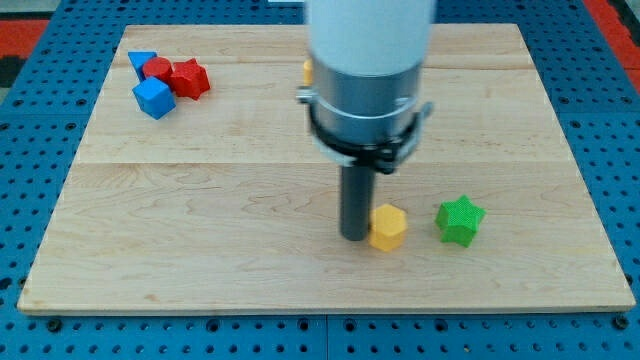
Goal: Place the red circle at the top left of the yellow hexagon
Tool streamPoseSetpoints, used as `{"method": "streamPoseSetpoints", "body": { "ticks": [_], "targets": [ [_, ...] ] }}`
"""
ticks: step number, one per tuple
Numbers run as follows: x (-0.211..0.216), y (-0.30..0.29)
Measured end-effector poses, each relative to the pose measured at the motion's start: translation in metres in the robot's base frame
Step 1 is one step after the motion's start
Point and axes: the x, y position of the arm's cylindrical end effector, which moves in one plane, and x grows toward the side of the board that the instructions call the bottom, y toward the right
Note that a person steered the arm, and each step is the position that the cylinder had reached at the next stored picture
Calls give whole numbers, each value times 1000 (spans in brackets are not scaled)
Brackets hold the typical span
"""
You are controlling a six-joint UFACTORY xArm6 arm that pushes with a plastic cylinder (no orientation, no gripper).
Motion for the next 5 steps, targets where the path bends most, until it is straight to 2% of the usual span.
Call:
{"method": "streamPoseSetpoints", "body": {
  "ticks": [1, 2, 4, 5],
  "targets": [
    [4, 19],
    [-4, -25],
    [-17, -186],
    [-54, -232]
  ]
}}
